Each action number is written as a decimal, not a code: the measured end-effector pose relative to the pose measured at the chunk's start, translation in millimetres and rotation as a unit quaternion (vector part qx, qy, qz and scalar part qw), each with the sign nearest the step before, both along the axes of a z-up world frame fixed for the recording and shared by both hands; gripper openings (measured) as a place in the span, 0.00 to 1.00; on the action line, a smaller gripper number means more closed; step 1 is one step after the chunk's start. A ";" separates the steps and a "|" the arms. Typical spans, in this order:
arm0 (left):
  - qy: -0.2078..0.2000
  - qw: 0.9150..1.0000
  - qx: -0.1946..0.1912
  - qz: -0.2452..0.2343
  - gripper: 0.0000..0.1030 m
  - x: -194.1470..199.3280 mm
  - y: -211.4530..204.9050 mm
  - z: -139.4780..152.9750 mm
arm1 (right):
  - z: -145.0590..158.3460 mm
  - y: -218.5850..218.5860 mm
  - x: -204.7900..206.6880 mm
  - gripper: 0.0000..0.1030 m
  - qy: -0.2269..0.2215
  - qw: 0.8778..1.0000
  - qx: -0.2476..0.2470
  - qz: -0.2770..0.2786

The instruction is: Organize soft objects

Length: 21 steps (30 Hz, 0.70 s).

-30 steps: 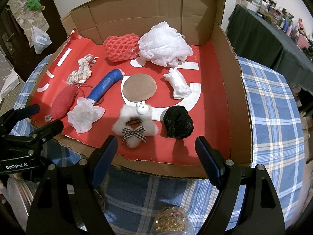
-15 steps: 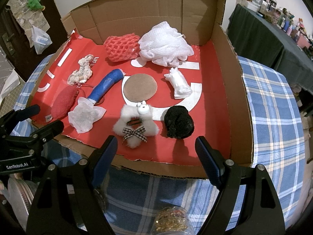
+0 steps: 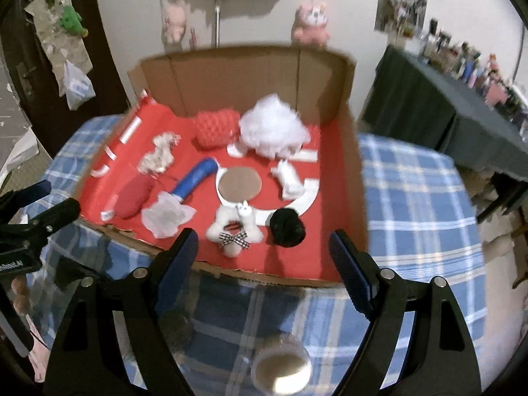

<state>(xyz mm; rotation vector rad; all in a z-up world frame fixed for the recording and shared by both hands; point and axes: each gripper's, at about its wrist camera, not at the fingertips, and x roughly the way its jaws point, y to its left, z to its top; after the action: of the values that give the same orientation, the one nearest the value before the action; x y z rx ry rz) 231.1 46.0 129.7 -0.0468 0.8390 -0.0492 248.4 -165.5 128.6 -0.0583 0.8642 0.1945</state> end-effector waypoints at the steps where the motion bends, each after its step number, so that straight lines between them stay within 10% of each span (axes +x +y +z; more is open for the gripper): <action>1: -0.016 1.000 -0.005 0.006 1.00 -10.1 2.6 8.2 | 7.1 -0.9 -7.3 0.79 -0.011 1.000 0.000 -0.002; 11: -0.111 0.994 -0.015 -0.010 1.00 -118.6 -7.5 34.5 | 27.1 -2.0 -116.8 0.93 -0.099 0.995 0.017 0.010; 21: -0.105 0.994 -0.014 -0.040 1.00 -174.4 -33.5 -16.6 | -42.6 4.4 -179.1 0.94 -0.099 0.995 0.012 -0.007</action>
<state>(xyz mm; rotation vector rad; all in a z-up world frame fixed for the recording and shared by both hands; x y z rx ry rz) 56.7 12.4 113.1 -0.0341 0.6289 -0.1388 69.3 -161.1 85.9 -0.0474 0.6645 0.1832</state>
